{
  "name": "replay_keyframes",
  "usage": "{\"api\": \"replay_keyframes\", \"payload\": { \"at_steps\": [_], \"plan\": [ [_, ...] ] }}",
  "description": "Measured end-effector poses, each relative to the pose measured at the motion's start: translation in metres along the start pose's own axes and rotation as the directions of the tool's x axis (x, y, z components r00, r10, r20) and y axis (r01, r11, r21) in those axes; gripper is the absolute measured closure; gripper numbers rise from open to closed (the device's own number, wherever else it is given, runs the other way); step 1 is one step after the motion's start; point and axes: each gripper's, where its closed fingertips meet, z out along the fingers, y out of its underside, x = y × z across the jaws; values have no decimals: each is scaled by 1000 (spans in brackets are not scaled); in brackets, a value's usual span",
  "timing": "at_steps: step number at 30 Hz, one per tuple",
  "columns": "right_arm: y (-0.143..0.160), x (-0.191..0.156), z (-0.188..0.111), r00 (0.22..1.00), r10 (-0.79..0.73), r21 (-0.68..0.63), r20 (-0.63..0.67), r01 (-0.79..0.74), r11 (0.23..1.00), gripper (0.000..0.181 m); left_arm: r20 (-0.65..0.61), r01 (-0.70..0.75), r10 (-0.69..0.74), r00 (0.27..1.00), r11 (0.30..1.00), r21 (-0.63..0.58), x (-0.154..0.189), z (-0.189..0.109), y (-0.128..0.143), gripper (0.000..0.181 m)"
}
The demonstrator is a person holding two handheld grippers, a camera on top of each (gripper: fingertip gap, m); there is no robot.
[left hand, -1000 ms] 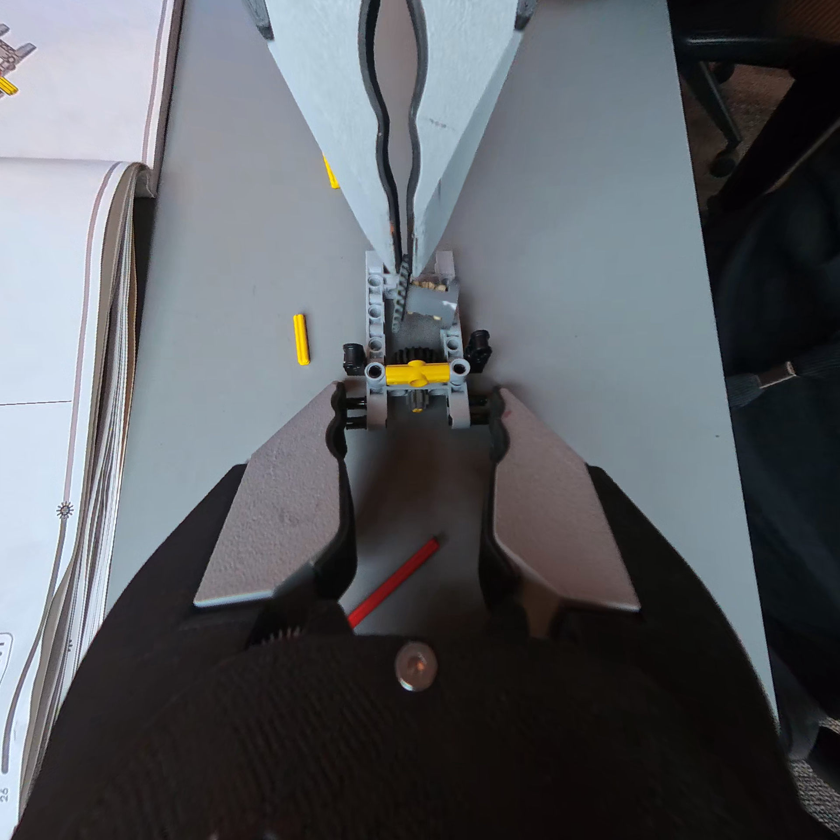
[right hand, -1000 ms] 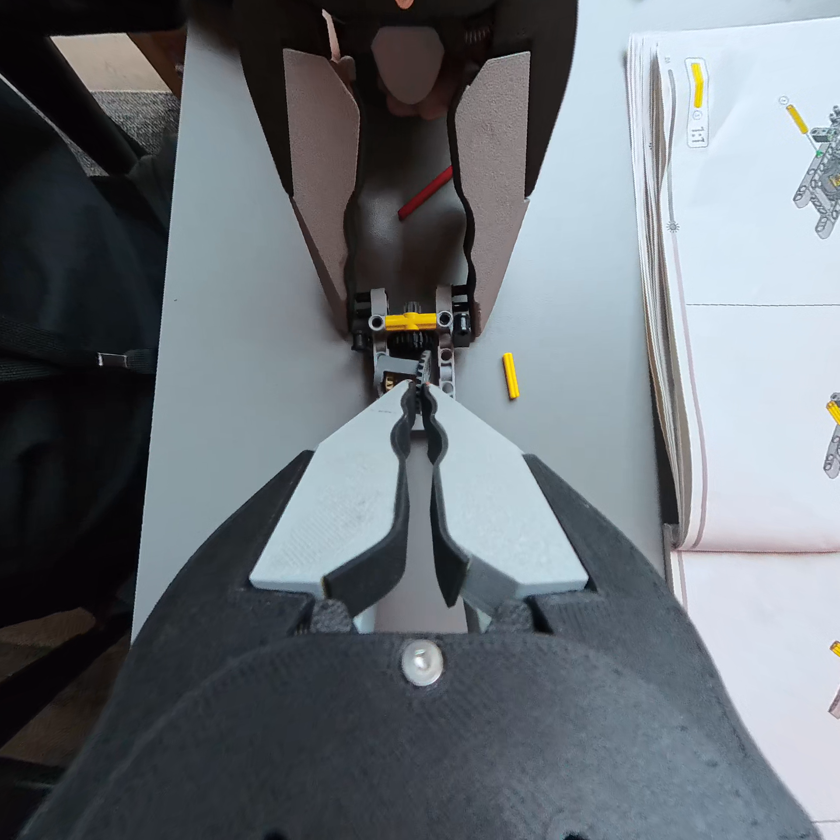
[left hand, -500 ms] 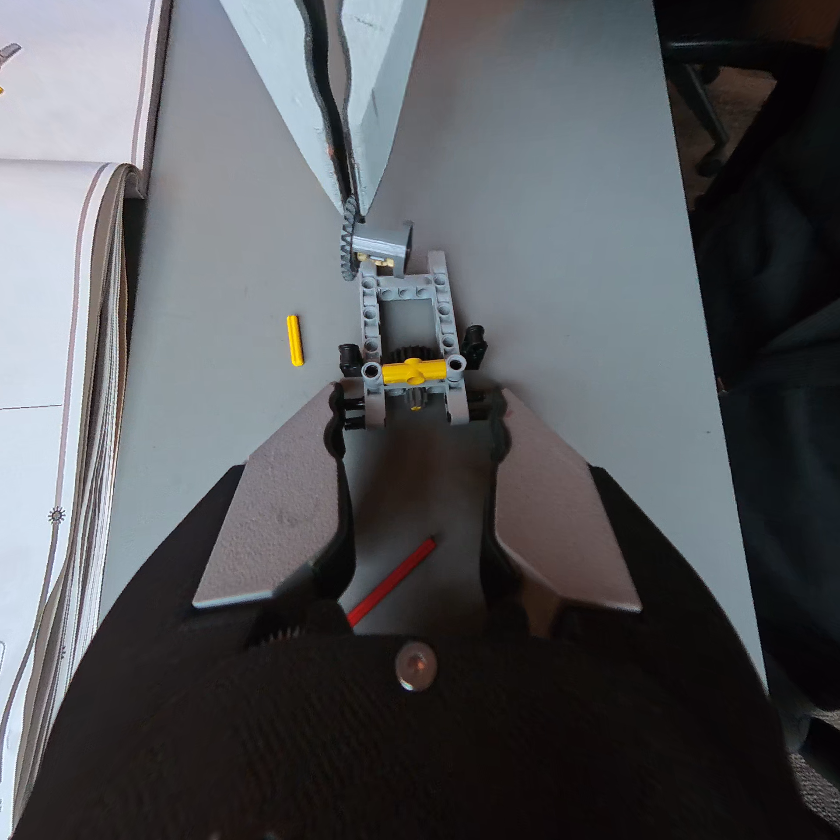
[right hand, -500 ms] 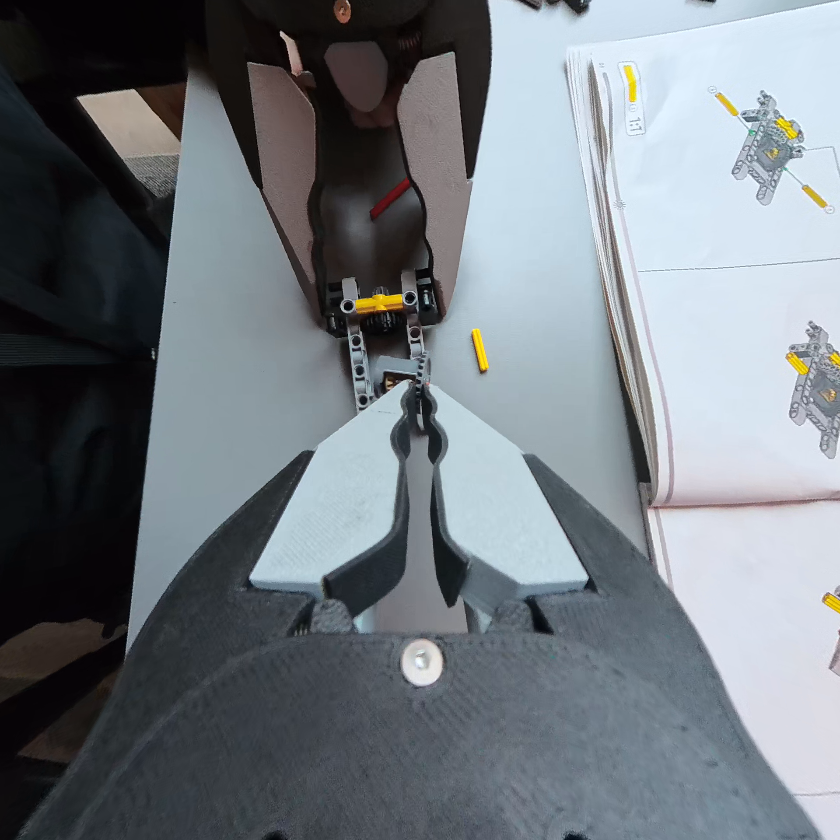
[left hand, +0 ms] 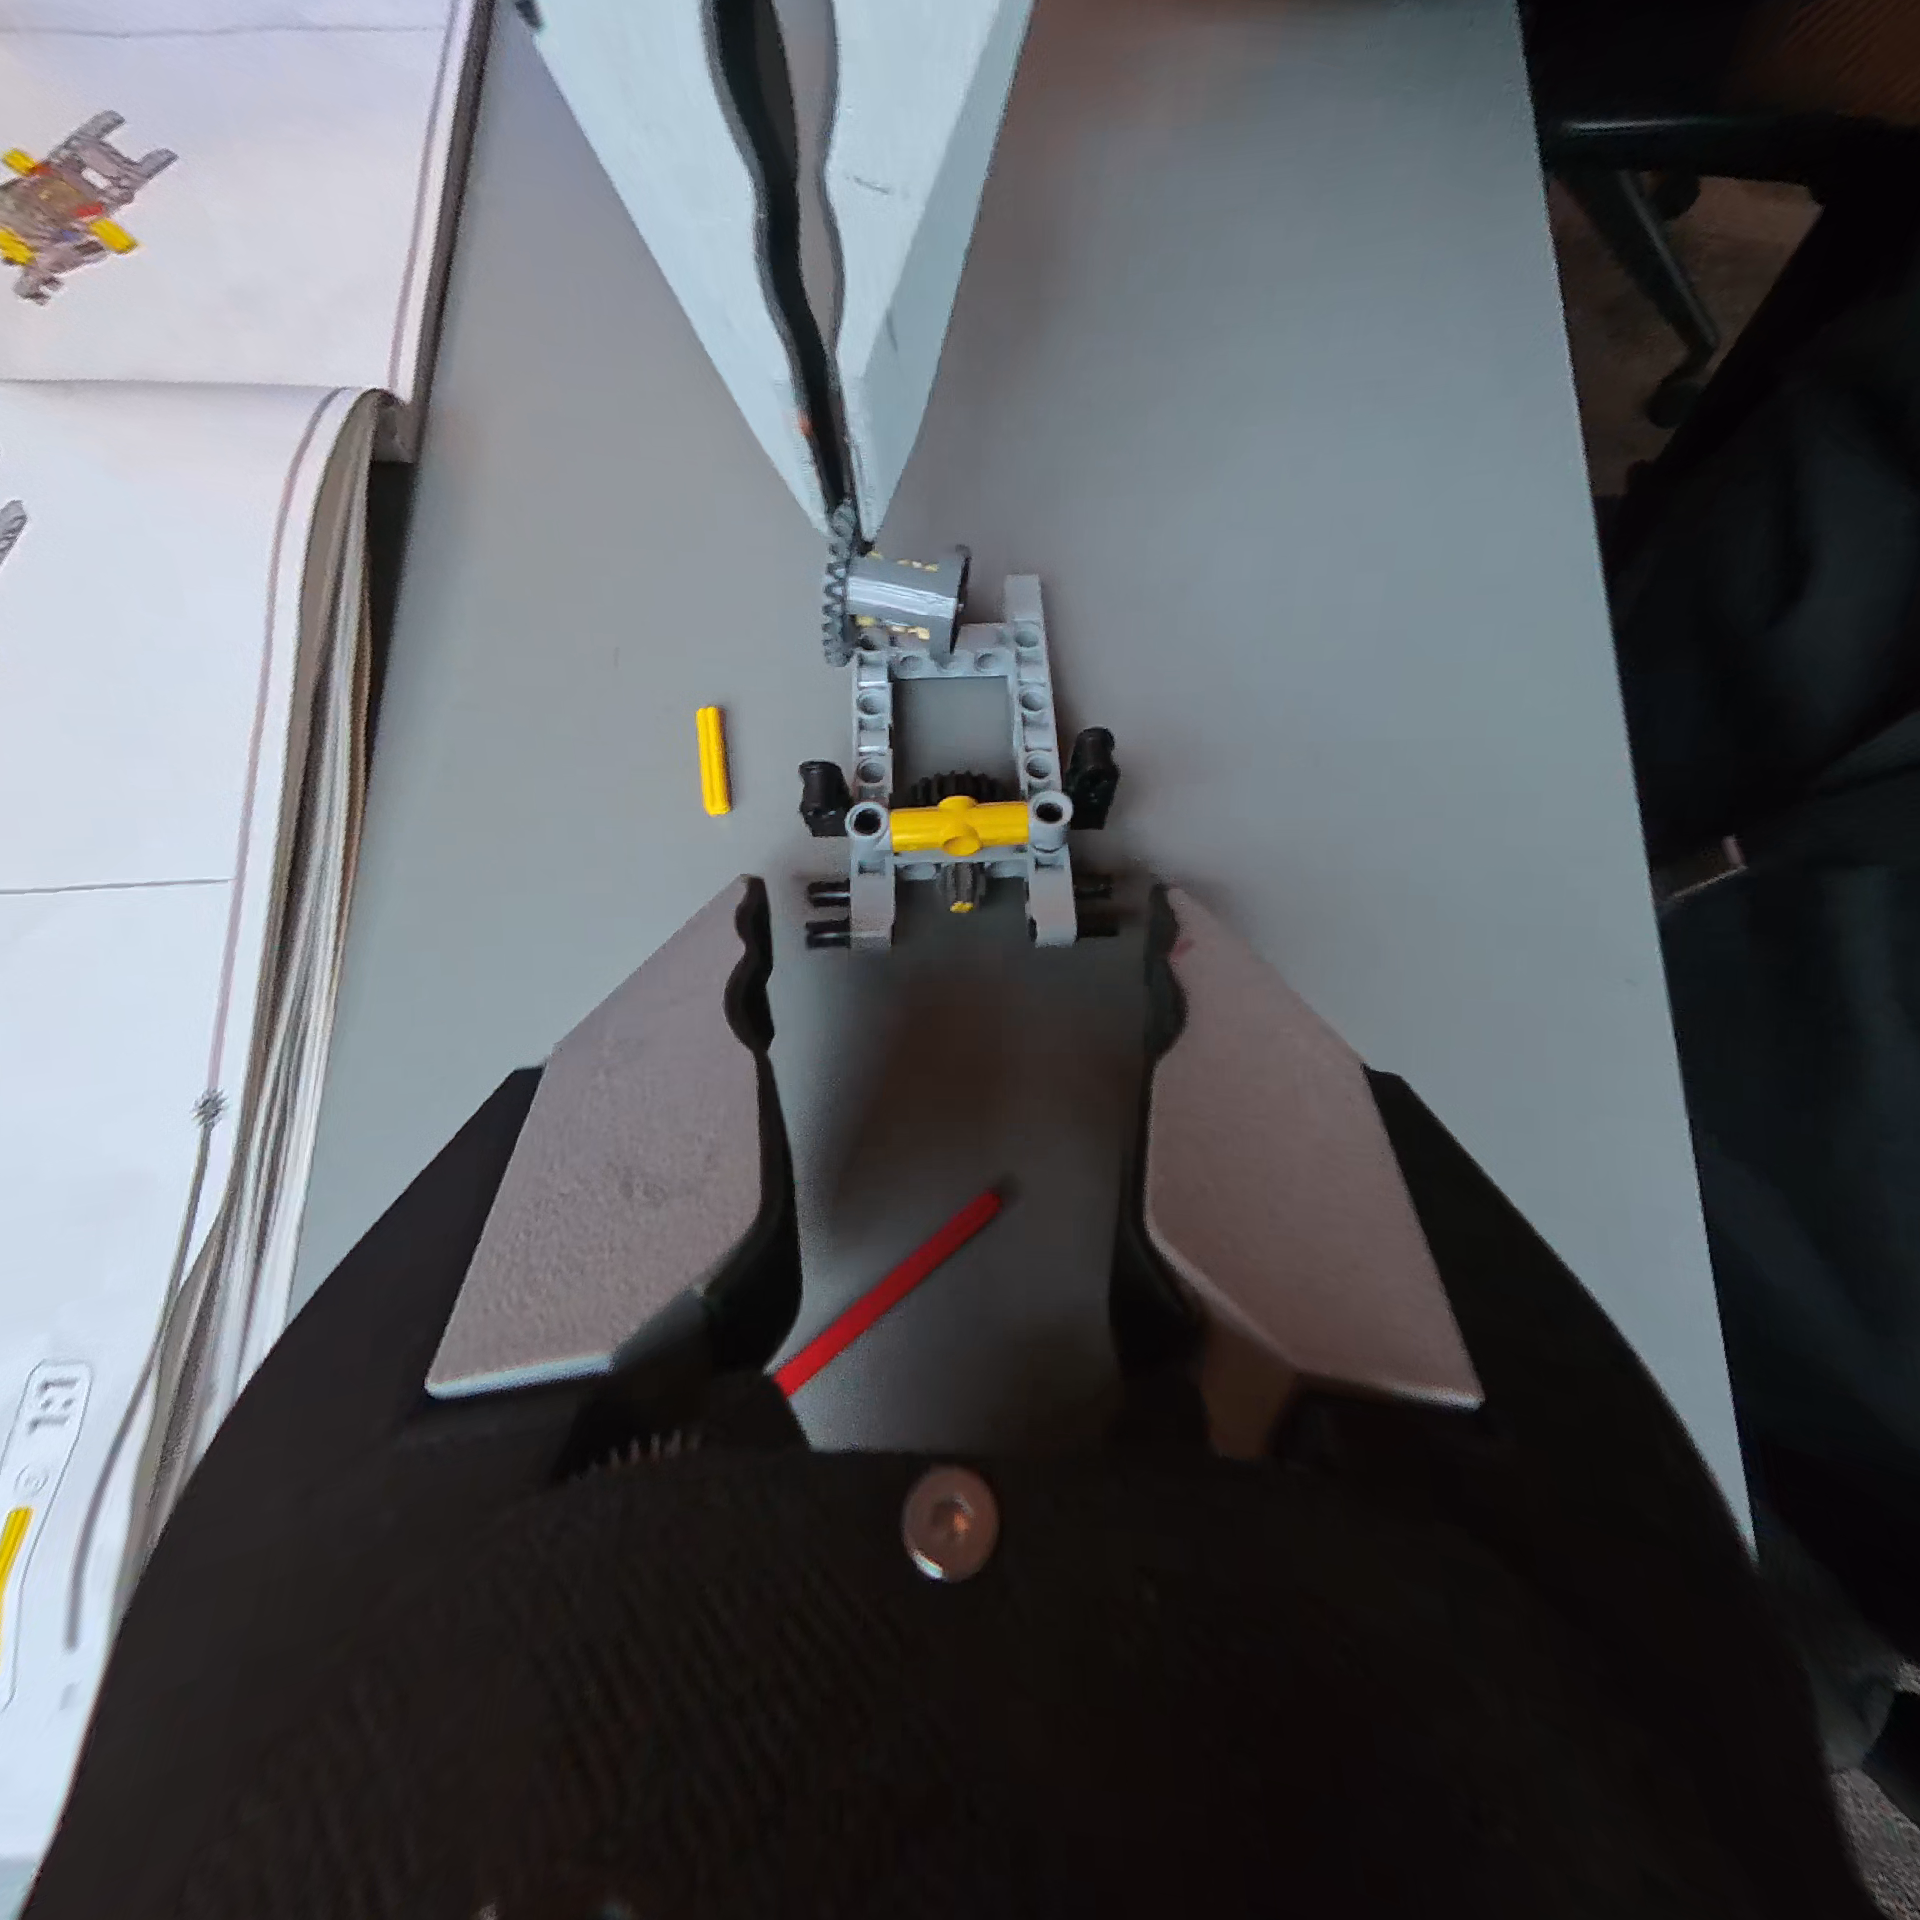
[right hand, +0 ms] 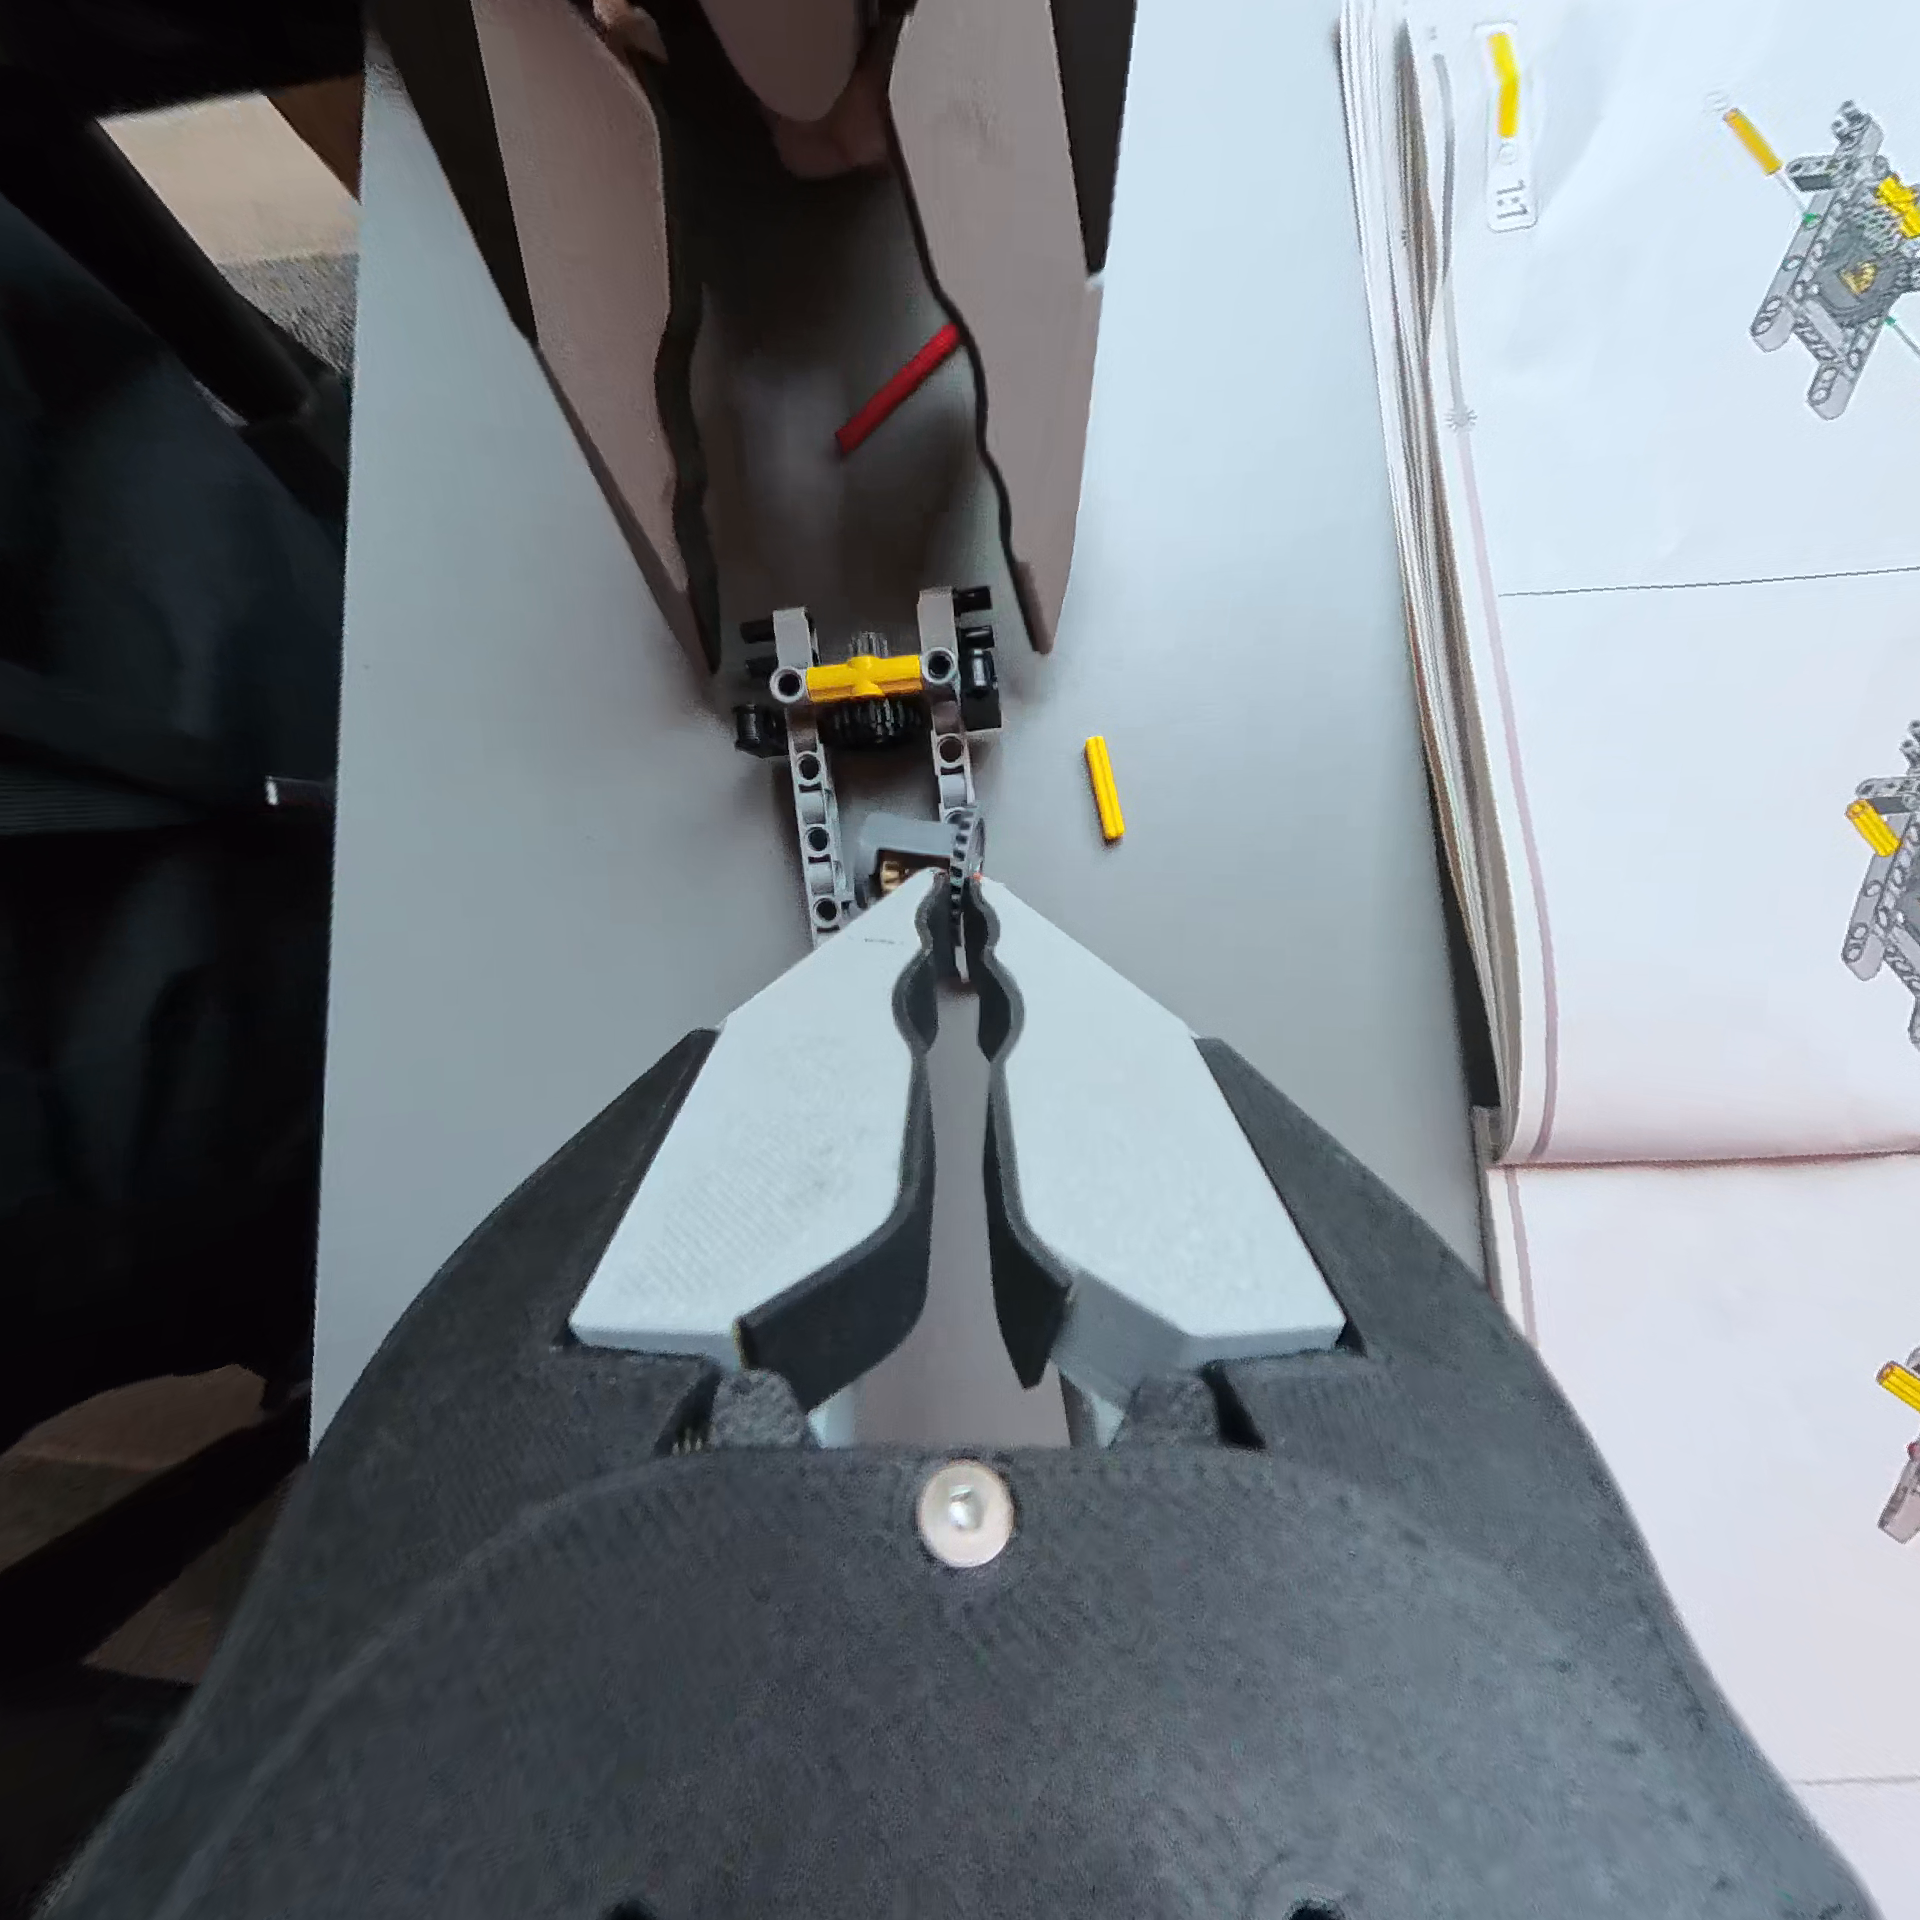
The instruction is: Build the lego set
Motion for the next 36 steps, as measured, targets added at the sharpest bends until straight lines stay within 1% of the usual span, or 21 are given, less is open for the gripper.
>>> {"api": "replay_keyframes", "payload": {
  "at_steps": [2,5,7,11,15,18,20,23,27,29,31,32,34,36],
  "plan": [
    [0,-1,0,1000,-5,-30,1,5,1000,181,20,10,-10,1000,1000,12,-3,-6,-4,112],
    [-2,-1,-1,1000,-21,-69,1,21,997,181,10,29,-29,1000,998,61,-1,-12,-21,116],
    [-4,-1,-3,999,-33,-105,3,33,994,181,37,31,-33,999,998,61,-4,-11,-31,121],
    [-10,-1,-5,999,-32,-171,31,37,985,181,68,18,-21,997,999,43,-7,-2,-43,126],
    [-14,-4,-5,998,-18,-216,58,30,976,181,78,8,-11,997,999,37,-7,8,-46,133],
    [-19,-8,-5,998,-26,-205,61,38,978,181,62,6,-9,998,999,47,-4,10,-46,145],
    [-21,-10,-4,998,-26,-209,64,38,977,181,56,-1,-4,998,997,79,-2,9,-50,150],
    [-23,-8,-1,998,-20,-202,61,32,979,181,79,-13,8,997,997,74,-5,8,-47,156],
    [-28,-5,-3,997,-73,-125,28,76,989,181,139,-62,45,989,991,121,-9,4,-49,159],
    [-30,-7,-7,996,-88,-59,25,89,994,181,148,-85,62,987,984,156,-8,2,-52,159],
    [-30,-5,-12,996,-93,9,-6,93,996,175,152,-110,82,985,975,193,-6,-1,-55,159],
    [-31,-8,-16,996,-93,51,3,92,994,174,149,-128,96,984,967,222,-4,-4,-58,159],
    [-34,-11,-23,994,-109,131,0,108,985,181,169,-153,110,979,952,266,-5,-8,-64,159],
    [-32,-11,-27,992,-122,170,-25,125,978,181,171,-169,122,978,941,294,-4,-11,-67,159]
  ]
}}
